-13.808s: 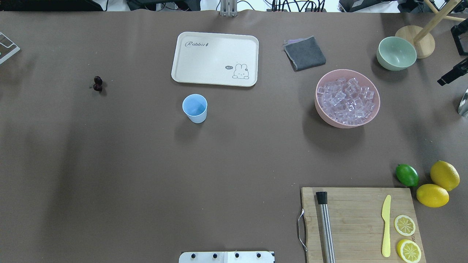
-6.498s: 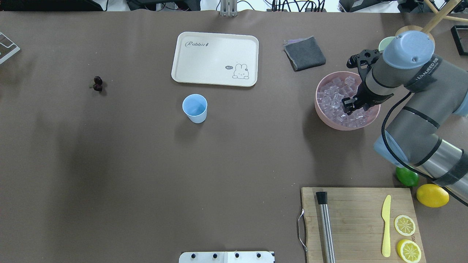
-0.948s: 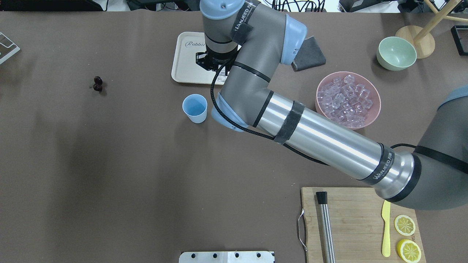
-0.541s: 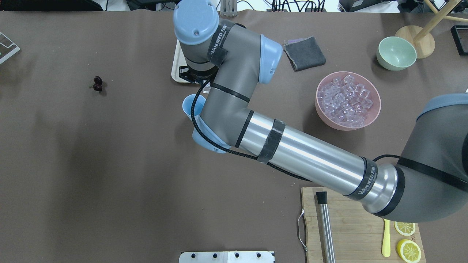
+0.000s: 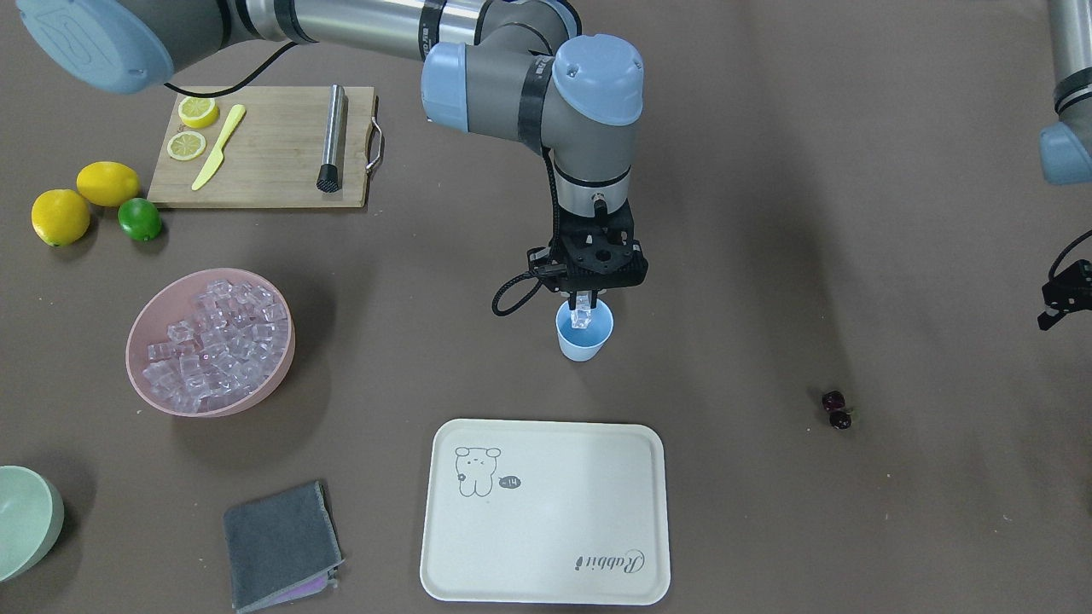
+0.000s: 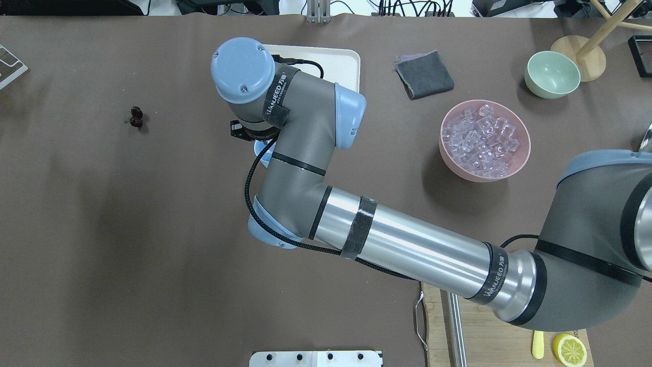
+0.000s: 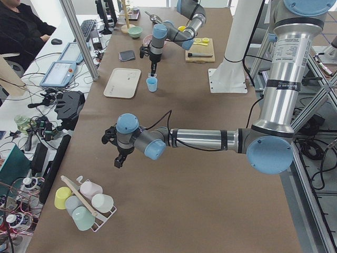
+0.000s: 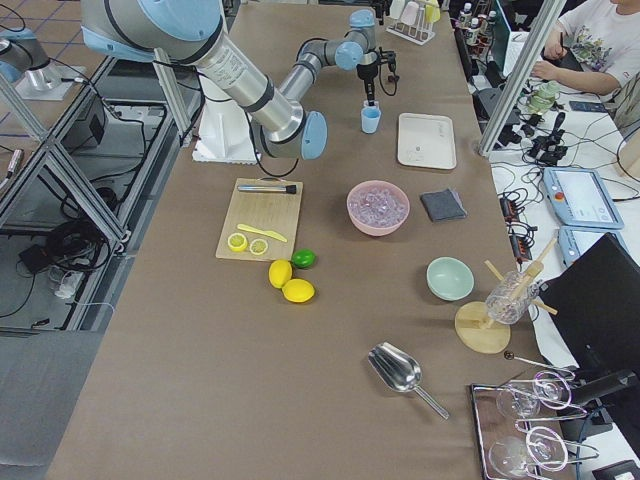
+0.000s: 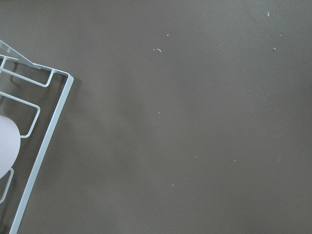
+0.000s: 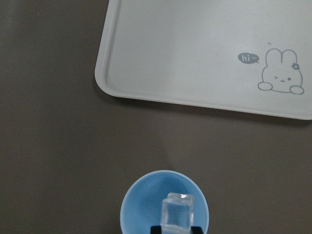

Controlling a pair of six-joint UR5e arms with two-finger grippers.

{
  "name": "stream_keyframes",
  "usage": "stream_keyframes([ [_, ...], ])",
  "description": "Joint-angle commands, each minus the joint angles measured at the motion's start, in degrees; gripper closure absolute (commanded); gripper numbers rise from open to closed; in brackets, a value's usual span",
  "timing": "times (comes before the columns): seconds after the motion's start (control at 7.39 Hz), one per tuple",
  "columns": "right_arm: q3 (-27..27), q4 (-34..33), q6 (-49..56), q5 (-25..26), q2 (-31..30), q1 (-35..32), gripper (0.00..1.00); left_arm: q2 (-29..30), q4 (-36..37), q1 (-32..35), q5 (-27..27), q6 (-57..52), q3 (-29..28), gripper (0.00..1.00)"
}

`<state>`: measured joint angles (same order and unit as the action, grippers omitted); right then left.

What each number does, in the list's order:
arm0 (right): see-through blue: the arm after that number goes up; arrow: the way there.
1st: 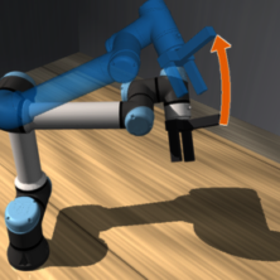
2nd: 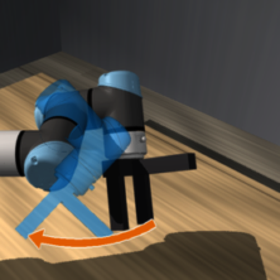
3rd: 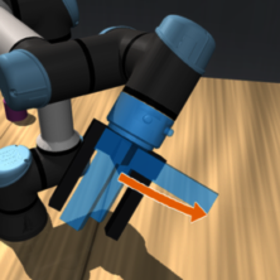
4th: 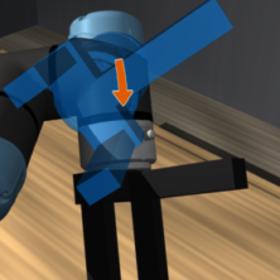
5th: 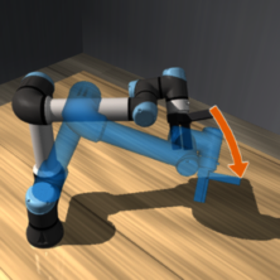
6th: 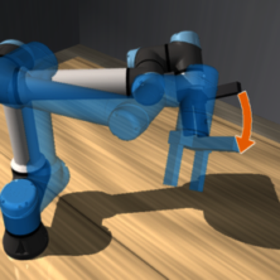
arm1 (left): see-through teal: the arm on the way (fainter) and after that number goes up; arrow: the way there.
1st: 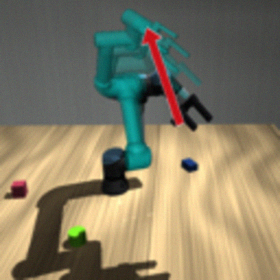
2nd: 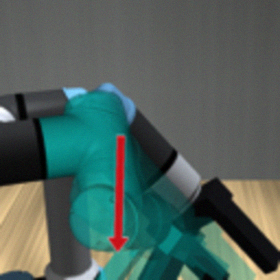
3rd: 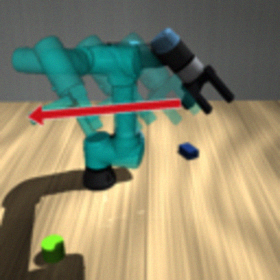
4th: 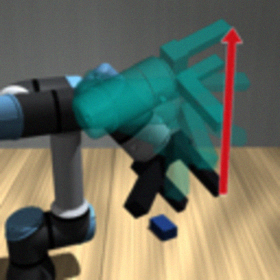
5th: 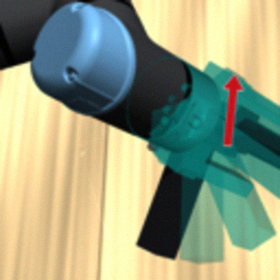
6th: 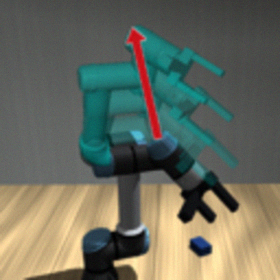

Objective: Put ice and cherries in cup
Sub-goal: 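Open the right gripper to drop the cube into the cup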

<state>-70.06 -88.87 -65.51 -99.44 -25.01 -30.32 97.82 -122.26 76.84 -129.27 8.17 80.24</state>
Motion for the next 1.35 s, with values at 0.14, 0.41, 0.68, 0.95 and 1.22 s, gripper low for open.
stream_keyframes([
  [0.14,3.35,2.73,0.38,1.18,0.84,0.35,1.00,-0.09,0.00,-0.02,0.07,0.00,-0.08,0.03],
  [0.41,3.53,2.82,0.38,1.36,0.93,0.43,1.00,0.00,0.00,-0.02,-0.02,0.00,-0.08,0.03],
  [0.68,3.97,2.91,0.64,1.80,0.93,0.35,0.71,-0.09,0.00,-0.02,-0.02,0.00,0.01,0.03],
  [0.95,4.76,4.31,0.73,2.94,1.02,0.43,0.02,-0.09,0.00,-0.02,0.07,0.09,-0.08,0.03],
  [1.22,4.50,4.32,0.82,2.77,1.20,0.17,0.01,-0.09,0.00,-0.02,0.07,0.09,-0.08,0.03],
])
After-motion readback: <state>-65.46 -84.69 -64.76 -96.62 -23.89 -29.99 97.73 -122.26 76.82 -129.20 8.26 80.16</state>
